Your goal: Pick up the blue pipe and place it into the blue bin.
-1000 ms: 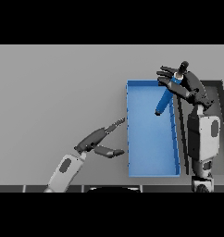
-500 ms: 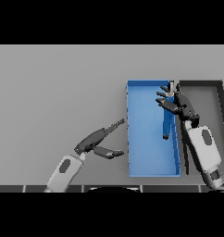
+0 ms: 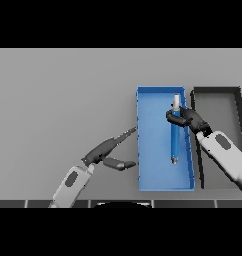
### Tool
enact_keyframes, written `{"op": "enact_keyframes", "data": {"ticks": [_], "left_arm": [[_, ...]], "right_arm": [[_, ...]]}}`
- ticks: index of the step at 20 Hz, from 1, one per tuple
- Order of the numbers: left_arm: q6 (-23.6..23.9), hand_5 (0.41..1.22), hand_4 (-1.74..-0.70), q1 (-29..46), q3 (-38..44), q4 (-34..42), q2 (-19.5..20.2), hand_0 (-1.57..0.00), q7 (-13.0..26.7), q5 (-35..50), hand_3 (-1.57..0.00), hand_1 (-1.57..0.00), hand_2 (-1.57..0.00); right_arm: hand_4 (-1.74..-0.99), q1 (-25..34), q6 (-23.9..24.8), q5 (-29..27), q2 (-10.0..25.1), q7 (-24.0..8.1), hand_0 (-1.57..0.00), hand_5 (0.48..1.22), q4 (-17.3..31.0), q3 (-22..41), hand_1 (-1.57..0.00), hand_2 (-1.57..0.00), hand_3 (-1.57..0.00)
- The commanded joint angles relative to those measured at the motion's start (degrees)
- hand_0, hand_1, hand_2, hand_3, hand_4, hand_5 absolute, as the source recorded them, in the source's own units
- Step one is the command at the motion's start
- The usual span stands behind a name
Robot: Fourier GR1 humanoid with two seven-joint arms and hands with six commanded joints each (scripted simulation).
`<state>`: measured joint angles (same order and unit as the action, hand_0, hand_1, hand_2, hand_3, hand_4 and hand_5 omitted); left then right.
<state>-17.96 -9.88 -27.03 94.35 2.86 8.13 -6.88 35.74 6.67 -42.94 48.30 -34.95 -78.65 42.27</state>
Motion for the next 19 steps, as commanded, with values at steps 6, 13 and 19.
{"op": "enact_keyframes", "data": {"ticks": [6, 13, 19], "left_arm": [[-0.2, 0.428, -0.89, 0.7, 0.1, 0.4, 0.7, 0.0, -0.9, 0.0, 0.0, 0.0, 0.0], [0.2, 0.431, -0.89, 0.6, -0.3, -0.4, 0.3, 0.0, -0.9, -0.8, 0.0, 0.0, 0.0], [-0.3, 0.431, -0.88, -1.2, 0.8, -0.5, 0.3, 0.0, 0.6, 0.4, 0.0, 0.0, 0.0]], "right_arm": [[-1.051, 1.6, -2.1, 2.7, 0.9, 0.2, -0.05, 0.787, 1.7, 3.8, -0.05, -0.05, -0.03], [-1.02, 2.5, -3.2, 3.8, 0.4, 1.5, -0.01, 0.666, 3.4, 4.1, -0.01, -0.01, 0.0], [-1.022, 2.2, -3.8, 3.6, 0.4, 1.3, -0.01, 0.643, 3.0, 4.3, -0.01, -0.01, 0.0]]}}
